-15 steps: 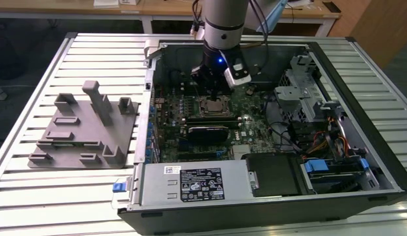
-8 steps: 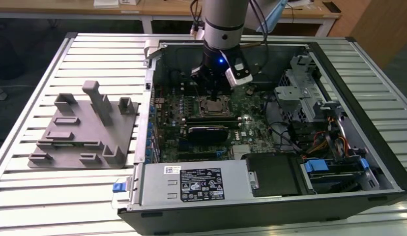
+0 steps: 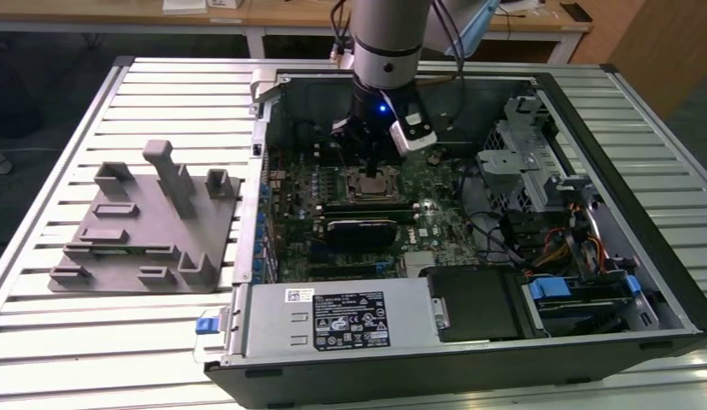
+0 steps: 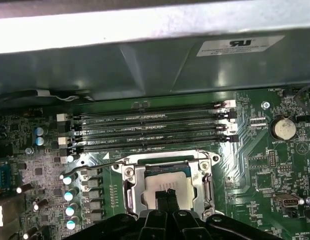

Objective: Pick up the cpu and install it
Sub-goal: 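Close the cpu cover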

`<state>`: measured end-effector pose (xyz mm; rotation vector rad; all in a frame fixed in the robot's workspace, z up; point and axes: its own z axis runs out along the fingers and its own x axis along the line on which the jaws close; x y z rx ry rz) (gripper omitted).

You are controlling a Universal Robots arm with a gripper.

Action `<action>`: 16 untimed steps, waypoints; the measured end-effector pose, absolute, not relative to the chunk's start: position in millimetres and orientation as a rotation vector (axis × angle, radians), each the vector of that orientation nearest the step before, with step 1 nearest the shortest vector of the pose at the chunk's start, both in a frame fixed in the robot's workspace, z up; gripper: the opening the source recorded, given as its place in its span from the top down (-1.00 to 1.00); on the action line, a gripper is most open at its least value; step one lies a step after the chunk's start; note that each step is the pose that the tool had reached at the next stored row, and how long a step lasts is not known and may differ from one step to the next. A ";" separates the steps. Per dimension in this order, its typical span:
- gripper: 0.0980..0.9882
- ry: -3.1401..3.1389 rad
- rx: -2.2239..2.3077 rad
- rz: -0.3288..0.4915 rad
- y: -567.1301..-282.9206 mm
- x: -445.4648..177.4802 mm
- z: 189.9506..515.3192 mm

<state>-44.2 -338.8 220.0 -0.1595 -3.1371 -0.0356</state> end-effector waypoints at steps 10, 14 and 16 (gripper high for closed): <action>0.98 -3.136 -0.208 -0.035 -339.1 -51.4 214.7; 0.98 -3.136 -0.208 -0.036 -339.5 -57.5 212.7; 0.98 -3.136 -0.208 -0.036 -339.7 -59.8 211.7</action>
